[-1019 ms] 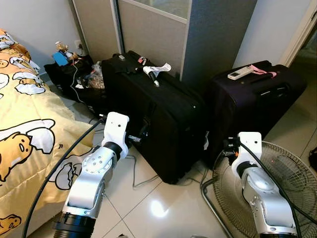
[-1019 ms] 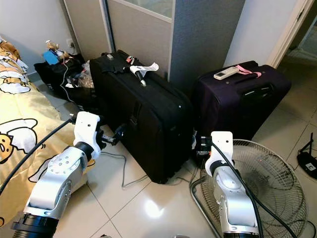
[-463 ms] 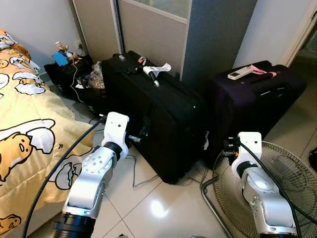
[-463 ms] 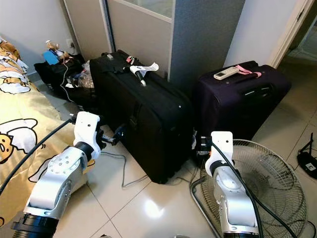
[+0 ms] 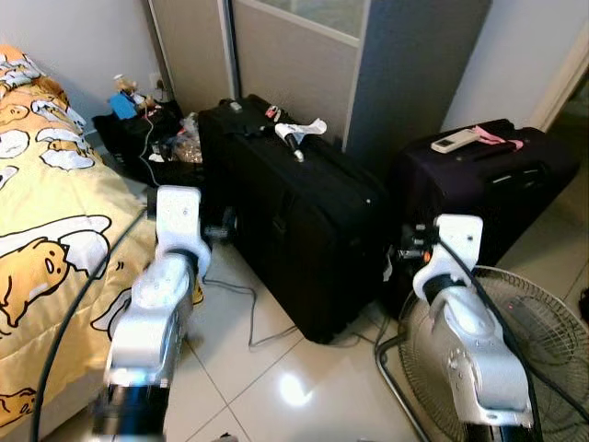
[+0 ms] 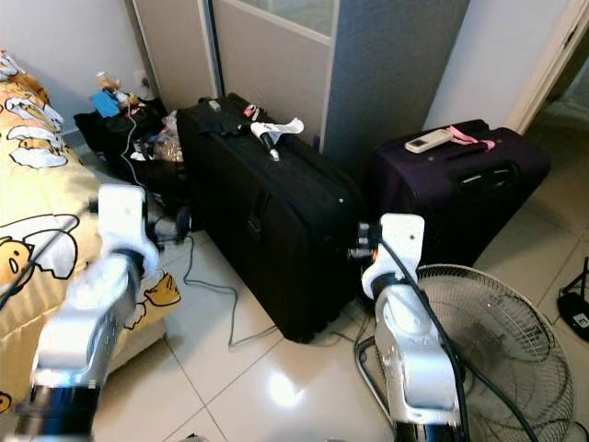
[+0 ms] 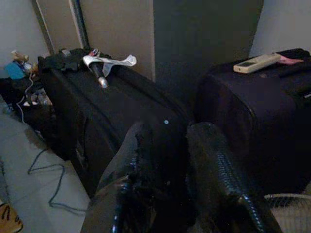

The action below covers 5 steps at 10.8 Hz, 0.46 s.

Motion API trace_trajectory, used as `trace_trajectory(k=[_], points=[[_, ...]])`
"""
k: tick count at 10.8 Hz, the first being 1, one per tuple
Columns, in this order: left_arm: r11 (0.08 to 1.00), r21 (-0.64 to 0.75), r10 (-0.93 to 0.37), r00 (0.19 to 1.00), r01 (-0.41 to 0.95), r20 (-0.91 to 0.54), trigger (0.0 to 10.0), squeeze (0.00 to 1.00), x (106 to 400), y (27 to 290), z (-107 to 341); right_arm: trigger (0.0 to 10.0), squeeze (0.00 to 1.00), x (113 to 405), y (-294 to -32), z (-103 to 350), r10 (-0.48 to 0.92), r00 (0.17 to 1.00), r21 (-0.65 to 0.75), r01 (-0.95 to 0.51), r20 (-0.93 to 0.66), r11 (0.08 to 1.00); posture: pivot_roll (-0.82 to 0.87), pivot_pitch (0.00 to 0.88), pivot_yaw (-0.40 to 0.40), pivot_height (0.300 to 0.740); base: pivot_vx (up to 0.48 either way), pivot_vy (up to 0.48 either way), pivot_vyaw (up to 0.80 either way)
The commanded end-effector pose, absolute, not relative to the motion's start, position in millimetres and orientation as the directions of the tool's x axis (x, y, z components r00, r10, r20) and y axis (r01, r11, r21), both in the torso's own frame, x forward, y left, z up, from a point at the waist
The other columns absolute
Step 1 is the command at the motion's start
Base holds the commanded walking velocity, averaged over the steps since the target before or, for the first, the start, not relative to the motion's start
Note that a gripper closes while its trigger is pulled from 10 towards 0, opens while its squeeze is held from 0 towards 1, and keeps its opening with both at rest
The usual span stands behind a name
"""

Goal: Clean up the room

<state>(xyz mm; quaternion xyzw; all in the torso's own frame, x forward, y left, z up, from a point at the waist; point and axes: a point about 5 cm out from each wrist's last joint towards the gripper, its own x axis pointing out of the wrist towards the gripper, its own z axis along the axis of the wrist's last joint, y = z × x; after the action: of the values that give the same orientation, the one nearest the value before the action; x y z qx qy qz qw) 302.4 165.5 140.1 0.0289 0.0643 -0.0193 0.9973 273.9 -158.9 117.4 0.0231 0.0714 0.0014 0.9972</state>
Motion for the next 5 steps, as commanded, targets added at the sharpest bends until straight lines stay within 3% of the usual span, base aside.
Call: trace_trajectory(k=[1, 4, 5], points=[[0.998, 0.052, -0.030, 0.989, 0.038, -0.145, 10.0, 0.00, 305, 170, 138, 10.0, 0.00, 275, -162, 114, -0.007, 0.987, 0.026, 0.011, -0.159, 1.000, -0.05, 0.000, 0.013, 0.740, 0.000, 0.000, 0.00], [0.992, 0.099, -0.067, 0.994, 0.075, -0.088, 10.0, 0.00, 331, 176, 150, 10.0, 0.00, 278, -167, 109, 0.063, 0.976, 0.010, -0.062, -0.207, 0.998, -0.03, 0.000, -0.004, 0.740, 0.000, 0.000, 0.00], [0.992, 0.102, -0.068, 0.996, 0.074, -0.065, 10.0, 0.00, 339, 180, 157, 10.0, 1.00, 277, -170, 107, 0.085, 0.971, 0.019, -0.083, -0.222, 0.996, -0.02, 0.000, -0.013, 0.740, 0.000, 0.000, 0.00]])
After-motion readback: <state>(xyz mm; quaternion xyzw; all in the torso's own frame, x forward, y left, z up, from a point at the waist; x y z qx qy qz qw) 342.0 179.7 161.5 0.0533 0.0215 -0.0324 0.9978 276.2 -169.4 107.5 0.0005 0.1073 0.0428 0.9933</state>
